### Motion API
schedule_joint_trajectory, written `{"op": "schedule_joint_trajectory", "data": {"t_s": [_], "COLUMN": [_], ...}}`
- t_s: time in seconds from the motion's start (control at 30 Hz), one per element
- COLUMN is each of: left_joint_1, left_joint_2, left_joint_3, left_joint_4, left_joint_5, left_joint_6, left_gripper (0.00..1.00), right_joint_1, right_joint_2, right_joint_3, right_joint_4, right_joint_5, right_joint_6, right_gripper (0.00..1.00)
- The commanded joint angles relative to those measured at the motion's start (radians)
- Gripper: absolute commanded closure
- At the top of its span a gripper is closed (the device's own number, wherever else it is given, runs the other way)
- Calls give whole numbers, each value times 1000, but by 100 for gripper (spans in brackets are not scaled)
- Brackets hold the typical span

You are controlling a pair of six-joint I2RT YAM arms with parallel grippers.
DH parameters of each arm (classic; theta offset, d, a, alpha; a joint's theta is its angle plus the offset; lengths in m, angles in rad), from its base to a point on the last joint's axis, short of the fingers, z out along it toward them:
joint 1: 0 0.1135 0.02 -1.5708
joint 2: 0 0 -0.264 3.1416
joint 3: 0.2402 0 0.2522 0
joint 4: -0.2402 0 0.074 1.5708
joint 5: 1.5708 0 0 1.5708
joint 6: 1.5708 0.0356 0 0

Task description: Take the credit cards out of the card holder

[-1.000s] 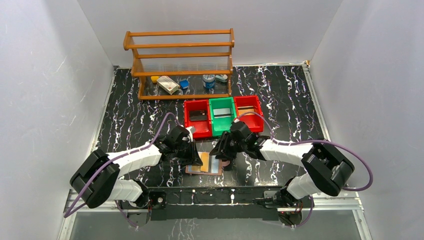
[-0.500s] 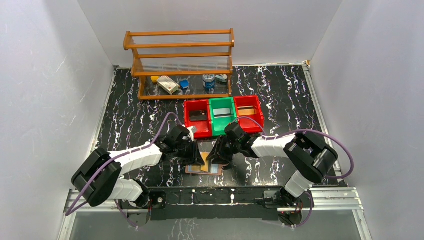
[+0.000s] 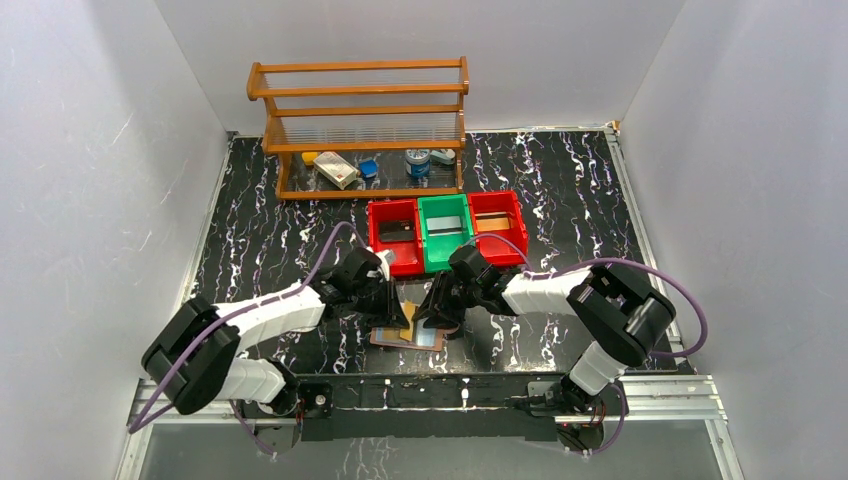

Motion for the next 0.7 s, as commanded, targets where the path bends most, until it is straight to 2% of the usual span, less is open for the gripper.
{"op": "schedule_joint_trajectory", "data": {"t_s": [0.0, 0.3, 0.43, 0.5, 0.67], "left_joint_1": [0, 4, 10, 31, 154], "left_joint_2": [-99, -235, -293, -320, -366], "left_joint_3": [49, 128, 155, 153, 132], "left_joint_4": [-114, -230, -279, -270, -188], "left_joint_5": [-111, -219, -279, -240, -10], "left_joint_6": [40, 98, 122, 138, 147], "left_gripper": [100, 100, 100, 100, 100], "right_joint_1": [13, 11, 12, 9, 0], "right_joint_2": [-14, -168, -280, -328, -432], "right_joint_3": [-9, -15, -29, -35, -87], "right_joint_4": [-111, -31, -22, -18, 93], "right_joint_5": [77, 155, 240, 283, 308], "right_joint_6": [-30, -92, -121, -138, -202], "right_gripper": [52, 44, 33, 29, 18]}}
